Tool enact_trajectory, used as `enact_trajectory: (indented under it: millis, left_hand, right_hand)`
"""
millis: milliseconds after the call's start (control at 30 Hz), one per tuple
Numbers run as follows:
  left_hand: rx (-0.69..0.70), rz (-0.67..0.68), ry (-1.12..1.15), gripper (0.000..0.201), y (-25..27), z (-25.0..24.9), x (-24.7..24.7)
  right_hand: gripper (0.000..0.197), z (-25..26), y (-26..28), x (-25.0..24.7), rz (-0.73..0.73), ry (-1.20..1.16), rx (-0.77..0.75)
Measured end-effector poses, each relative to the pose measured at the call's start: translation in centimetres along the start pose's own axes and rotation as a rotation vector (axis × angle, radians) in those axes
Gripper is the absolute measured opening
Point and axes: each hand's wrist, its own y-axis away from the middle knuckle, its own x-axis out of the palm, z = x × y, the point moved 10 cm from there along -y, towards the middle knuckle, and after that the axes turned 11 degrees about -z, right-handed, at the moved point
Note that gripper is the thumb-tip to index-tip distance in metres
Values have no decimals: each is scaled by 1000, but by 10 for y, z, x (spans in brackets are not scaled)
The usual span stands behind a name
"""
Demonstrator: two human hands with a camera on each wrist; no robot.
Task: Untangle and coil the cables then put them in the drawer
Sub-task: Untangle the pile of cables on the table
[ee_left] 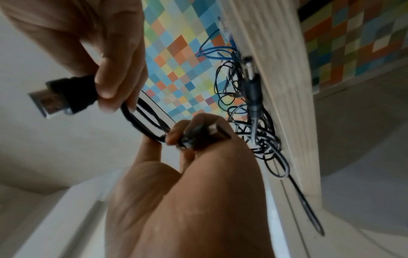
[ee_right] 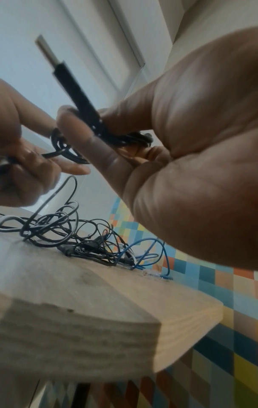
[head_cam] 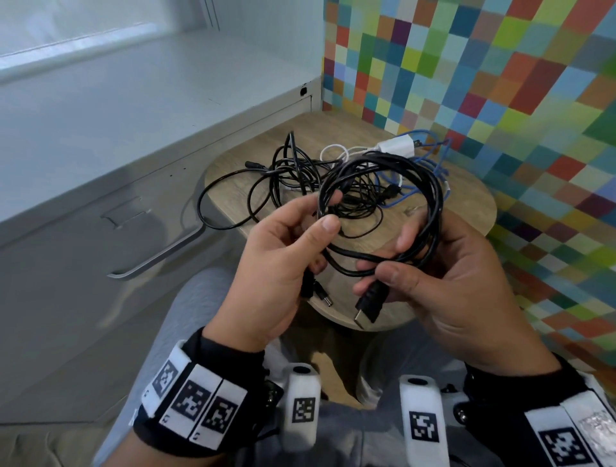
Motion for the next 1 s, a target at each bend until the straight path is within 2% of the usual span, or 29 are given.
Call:
enact_trajectory:
  millis: [100, 200, 300, 500, 600, 700, 867, 1000]
  left_hand:
    - [-21, 0, -52, 29, 1, 1, -4]
    - [-94, 28, -10, 29, 3, 2, -2]
    - [-71, 27, -71, 31, 2, 0, -1]
    - [-136, 46, -100, 9, 4, 10, -2]
    - [-161, 76, -95, 8, 6, 9, 1]
    - [-157, 106, -97, 23, 9, 6, 1]
    - [-231, 130, -91, 14, 12, 11, 4]
    - [-243, 143, -88, 20, 16, 19, 9]
  right_hand:
    - [20, 3, -3, -12, -60, -10, -7]
    - [21, 5, -5, -19, -105, -2, -22]
    - [27, 5, -7, -25, -146, 20, -36]
    - [21, 9, -11, -34, -203, 114, -111]
    - [20, 10, -9, -30, -183, 174, -144]
    - [19, 12, -8, -27, -177, 197, -170]
    - [26, 11, -12, -42, -269, 174, -190]
    - [29, 16, -13, -47, -304, 190, -240]
